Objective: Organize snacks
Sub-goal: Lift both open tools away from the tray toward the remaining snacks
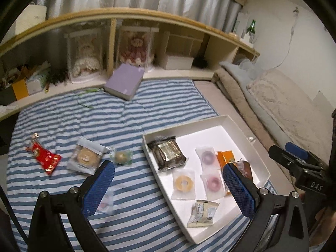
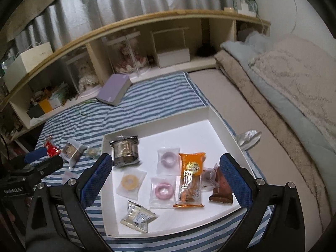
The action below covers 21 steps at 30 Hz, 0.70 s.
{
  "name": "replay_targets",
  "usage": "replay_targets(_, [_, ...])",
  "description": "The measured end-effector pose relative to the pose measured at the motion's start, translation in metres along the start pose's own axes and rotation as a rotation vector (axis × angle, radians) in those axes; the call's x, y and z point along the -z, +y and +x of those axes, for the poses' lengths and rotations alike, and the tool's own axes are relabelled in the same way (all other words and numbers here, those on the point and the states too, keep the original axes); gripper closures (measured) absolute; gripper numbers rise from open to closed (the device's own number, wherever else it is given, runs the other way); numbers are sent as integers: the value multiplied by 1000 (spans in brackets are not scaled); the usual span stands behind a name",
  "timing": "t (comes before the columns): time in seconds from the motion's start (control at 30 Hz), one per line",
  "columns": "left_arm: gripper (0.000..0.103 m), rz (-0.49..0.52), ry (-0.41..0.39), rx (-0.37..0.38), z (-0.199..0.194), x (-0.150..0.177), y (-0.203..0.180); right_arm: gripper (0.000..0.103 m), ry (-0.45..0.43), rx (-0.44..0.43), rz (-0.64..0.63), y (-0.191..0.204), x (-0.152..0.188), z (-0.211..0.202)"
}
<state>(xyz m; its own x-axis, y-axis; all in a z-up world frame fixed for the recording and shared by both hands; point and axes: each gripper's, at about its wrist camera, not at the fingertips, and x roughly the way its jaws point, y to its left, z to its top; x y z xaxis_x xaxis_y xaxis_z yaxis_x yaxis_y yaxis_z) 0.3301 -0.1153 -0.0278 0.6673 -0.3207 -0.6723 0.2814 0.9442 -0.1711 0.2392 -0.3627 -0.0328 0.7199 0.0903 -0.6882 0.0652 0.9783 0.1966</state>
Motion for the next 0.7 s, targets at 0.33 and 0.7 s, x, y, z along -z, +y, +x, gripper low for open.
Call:
replay_targets(0.33, [0,11,-63,-39,-86,8,44,0,-72,-83,-65,55,-4,-26])
replay_targets(0.7, [0,-64,-56,-135,-143,15,125,0,-39,-224,-176,136,23,-15])
